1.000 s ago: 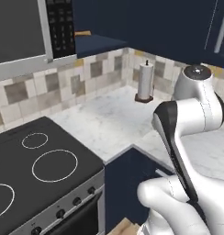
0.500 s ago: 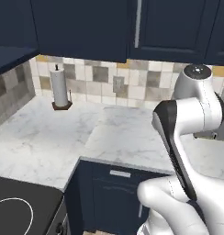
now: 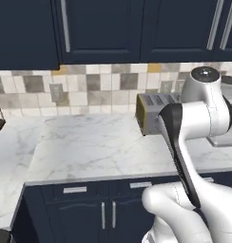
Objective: Organize the utensils by type. Pick up the wooden spoons from the counter and place them in the open cabinet. Then pick up the metallic utensils from the counter and place them in the open drawer.
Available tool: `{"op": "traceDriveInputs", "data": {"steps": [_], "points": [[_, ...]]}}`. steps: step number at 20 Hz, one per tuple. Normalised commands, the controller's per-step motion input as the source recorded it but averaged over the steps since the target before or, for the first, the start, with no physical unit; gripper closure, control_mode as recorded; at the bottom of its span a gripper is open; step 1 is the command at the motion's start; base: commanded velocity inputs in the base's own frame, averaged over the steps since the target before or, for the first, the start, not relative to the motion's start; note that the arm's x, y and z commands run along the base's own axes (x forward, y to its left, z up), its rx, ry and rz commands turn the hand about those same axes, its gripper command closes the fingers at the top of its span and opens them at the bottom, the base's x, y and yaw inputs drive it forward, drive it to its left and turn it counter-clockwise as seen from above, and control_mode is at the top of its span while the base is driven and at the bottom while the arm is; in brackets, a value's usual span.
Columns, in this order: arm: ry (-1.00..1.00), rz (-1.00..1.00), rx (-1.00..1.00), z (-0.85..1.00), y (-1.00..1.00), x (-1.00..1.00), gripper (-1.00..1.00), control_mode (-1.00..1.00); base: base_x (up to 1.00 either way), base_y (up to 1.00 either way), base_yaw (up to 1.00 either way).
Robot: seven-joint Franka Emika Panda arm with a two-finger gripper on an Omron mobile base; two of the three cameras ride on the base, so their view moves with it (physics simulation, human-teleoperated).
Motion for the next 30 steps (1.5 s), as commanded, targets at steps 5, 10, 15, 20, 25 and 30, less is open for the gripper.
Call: {"op": "traceDriveInputs", "data": {"steps": [5,10,15,20,25,30], "points": [[0.0,0.0,0.0,0.0,0.0,0.0,-1.0,1.0,-0.23,-0.89,-0.29],[0.0,0.0,0.0,0.0,0.0,0.0,-1.0,1.0,-0.18,-0.97,-0.24],[0.0,0.0,0.0,0.0,0.0,0.0,-1.0,1.0,-0.14,-1.0,-0.23],[0.0,0.0,0.0,0.0,0.0,0.0,-1.0,1.0,-0.06,-1.0,-0.22],[0.0,0.0,0.0,0.0,0.0,0.0,-1.0,1.0,0.0,-1.0,-0.17],[0.0,0.0,0.0,0.0,0.0,0.0,-1.0,1.0,0.04,-1.0,-0.06]]}}
